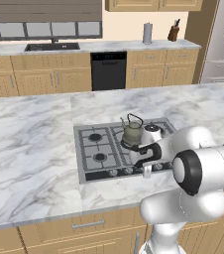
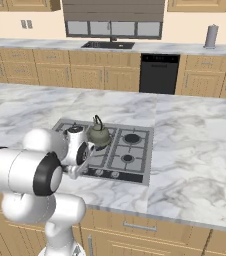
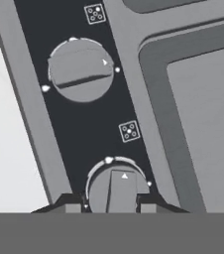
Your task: Lower the heat of the kettle.
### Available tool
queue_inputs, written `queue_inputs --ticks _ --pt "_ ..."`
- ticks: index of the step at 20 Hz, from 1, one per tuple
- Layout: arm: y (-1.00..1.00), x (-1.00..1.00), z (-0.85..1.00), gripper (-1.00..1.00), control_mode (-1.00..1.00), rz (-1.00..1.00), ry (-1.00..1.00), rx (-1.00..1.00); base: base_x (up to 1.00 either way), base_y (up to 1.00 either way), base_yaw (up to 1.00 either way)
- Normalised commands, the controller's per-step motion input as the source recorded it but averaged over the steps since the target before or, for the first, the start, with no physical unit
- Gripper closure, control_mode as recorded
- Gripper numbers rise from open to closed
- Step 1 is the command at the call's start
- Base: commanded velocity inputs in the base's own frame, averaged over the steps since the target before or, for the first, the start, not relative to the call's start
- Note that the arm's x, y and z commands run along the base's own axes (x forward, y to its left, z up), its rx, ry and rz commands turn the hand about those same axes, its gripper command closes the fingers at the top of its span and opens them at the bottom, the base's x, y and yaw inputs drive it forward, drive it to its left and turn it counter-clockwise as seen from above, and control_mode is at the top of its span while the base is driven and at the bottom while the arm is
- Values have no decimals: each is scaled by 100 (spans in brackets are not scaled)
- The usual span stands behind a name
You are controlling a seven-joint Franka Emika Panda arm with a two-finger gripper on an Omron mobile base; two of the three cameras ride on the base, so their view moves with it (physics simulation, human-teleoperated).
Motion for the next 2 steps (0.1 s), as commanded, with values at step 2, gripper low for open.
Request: queue_inputs --ticks 2 --pt "0 0 0 100 -100 -20 3 0 0 0 0"
